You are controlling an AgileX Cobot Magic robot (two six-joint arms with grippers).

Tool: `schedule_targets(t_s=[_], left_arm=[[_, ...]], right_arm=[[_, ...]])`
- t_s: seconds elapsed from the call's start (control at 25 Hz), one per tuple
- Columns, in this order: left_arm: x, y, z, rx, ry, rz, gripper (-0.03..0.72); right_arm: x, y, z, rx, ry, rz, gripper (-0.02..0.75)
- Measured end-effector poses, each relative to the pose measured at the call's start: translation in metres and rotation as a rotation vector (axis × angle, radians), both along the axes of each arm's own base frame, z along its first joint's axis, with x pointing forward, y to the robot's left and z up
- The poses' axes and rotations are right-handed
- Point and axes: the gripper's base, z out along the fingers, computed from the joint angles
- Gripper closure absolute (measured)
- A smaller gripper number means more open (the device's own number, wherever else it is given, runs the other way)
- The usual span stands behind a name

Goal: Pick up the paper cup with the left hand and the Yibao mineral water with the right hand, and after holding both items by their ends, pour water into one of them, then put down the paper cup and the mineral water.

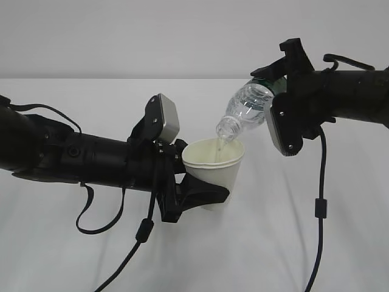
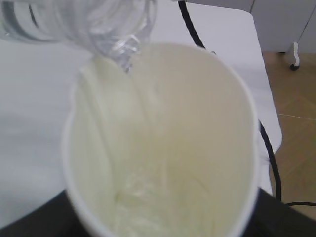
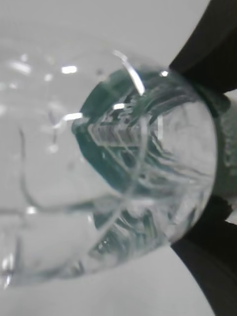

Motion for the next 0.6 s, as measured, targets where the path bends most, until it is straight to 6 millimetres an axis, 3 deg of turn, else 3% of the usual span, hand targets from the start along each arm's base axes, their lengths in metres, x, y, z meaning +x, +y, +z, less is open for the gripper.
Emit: schedule_targets(t_s=[0.6], left_arm=[[0.0, 0.0, 0.0, 0.0, 0.0, 0.0, 0.265]], right_arm=[[-0.0002, 0.0, -0.0005, -0.012, 0.0, 0.006, 0.23]])
